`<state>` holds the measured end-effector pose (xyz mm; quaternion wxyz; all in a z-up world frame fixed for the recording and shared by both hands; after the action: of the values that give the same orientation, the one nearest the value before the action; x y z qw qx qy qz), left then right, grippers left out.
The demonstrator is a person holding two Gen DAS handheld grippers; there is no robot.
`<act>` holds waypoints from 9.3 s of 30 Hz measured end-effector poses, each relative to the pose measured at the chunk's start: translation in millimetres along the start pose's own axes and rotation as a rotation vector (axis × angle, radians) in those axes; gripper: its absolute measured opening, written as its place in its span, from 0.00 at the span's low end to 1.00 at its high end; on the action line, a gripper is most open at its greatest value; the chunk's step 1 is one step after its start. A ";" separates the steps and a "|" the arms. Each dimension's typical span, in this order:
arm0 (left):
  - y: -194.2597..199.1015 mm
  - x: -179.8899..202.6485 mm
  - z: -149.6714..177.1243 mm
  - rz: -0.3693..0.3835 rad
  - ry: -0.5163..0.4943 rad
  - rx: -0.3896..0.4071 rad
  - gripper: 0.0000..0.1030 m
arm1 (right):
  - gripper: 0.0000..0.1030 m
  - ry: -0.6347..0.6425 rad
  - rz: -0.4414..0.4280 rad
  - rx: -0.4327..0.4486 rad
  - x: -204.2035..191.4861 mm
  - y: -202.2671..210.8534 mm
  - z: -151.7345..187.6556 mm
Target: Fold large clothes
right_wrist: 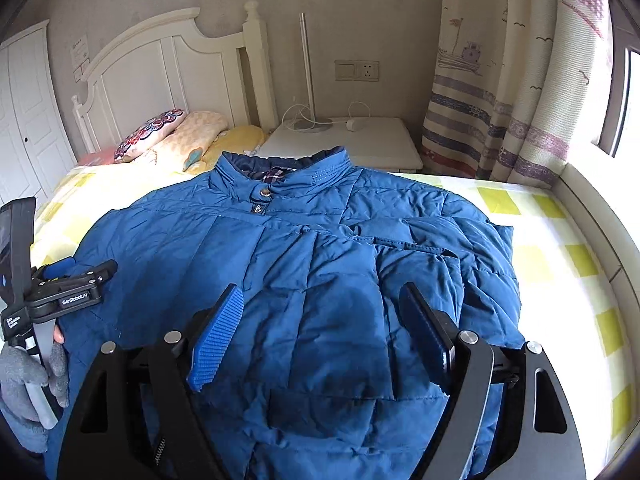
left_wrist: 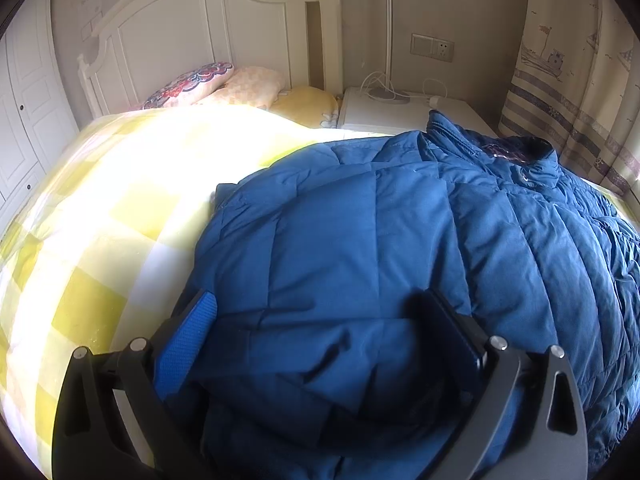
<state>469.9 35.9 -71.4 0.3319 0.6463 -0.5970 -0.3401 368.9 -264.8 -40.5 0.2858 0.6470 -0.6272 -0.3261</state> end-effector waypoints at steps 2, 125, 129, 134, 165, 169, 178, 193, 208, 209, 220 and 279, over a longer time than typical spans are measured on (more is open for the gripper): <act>-0.1 -0.1 0.5 0.002 0.002 0.001 0.98 | 0.77 0.028 0.012 -0.035 0.7 -0.1 17.4; 126.3 -180.7 366.8 0.770 0.158 0.014 0.96 | 0.52 -0.269 -0.822 0.166 147.8 131.1 378.5; 127.5 -179.2 358.3 0.770 0.146 0.046 0.96 | 0.52 -0.264 -0.877 0.175 150.3 138.1 375.9; 107.7 -200.5 347.5 0.919 0.263 0.041 0.96 | 0.52 -0.293 -0.851 0.146 155.1 125.1 376.0; 150.3 -173.9 352.7 1.031 0.114 0.068 0.26 | 0.22 -0.157 -0.725 0.251 126.3 163.1 380.5; 195.2 -186.2 362.7 1.066 0.091 0.114 0.26 | 0.21 -0.076 -0.697 0.291 109.7 203.4 387.2; 288.8 -233.5 402.3 1.276 0.117 0.254 0.26 | 0.21 0.063 -0.748 0.379 89.1 314.0 424.1; 229.7 -207.4 161.2 1.160 0.321 0.259 0.34 | 0.21 -0.074 -0.677 0.394 75.5 270.4 178.7; 108.7 -214.8 85.3 0.608 0.249 0.057 0.75 | 0.62 -0.218 -0.360 0.082 140.8 113.4 112.6; 107.8 -208.7 82.3 0.601 0.201 0.034 0.78 | 0.62 -0.201 -0.342 0.054 141.5 105.7 109.3; 58.6 -156.3 50.2 0.570 0.040 -0.157 0.87 | 0.63 -0.114 -0.351 -0.122 125.8 49.8 73.9; 114.7 21.2 -16.4 0.021 -0.146 0.086 0.85 | 0.72 0.189 -0.035 0.023 -44.3 64.0 -7.2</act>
<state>422.2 7.4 32.5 0.2628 0.6271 -0.6406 -0.3569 334.4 -224.0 16.6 0.3307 0.6888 -0.5898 -0.2614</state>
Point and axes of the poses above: each gripper's, at about its wrist camera, not at the fingertips, and y roughly against the way its jaws point, x to its right, z to its underside, the point moved 1 cm from there along -y, roughly the way its jaws point, and after that the axes turned 9 degrees about -x, right-handed, at the moved point
